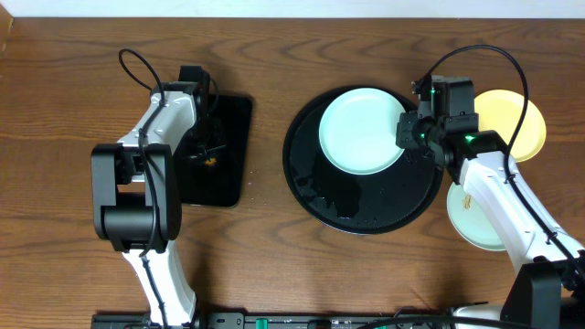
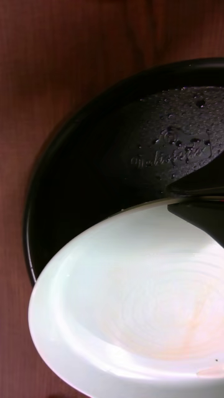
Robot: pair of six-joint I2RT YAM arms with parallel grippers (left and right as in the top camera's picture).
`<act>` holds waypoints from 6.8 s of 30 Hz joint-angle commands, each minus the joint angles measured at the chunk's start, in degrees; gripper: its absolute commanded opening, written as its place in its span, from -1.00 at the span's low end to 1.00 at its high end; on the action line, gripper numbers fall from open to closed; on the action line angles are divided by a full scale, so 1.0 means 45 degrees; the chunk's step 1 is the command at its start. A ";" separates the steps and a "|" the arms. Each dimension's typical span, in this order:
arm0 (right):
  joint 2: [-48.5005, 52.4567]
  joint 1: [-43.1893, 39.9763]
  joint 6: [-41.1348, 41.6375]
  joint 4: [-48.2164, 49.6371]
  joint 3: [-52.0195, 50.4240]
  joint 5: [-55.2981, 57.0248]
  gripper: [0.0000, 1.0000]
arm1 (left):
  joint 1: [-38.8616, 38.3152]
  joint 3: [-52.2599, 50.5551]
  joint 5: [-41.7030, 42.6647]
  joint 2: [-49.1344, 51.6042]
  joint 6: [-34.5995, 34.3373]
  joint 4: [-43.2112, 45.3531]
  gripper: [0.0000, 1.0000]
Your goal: Clean dirty plates on tray and stack at the side
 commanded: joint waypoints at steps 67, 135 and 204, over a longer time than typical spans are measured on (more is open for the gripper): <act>-0.0053 0.0427 -0.0981 -0.0146 0.0068 -0.0155 -0.98 | -0.0355 -0.1763 -0.0282 -0.5032 0.1263 0.3677 -0.85; -0.0053 0.0427 -0.1044 0.0724 0.0068 -0.2720 -0.98 | -0.8242 -0.0457 0.1724 -0.4197 -0.2215 0.8364 -0.85; -0.0058 0.1185 -0.1564 0.1103 0.0068 0.0899 -0.97 | -0.2351 -0.0714 0.2618 -0.6183 0.0981 0.2939 -0.85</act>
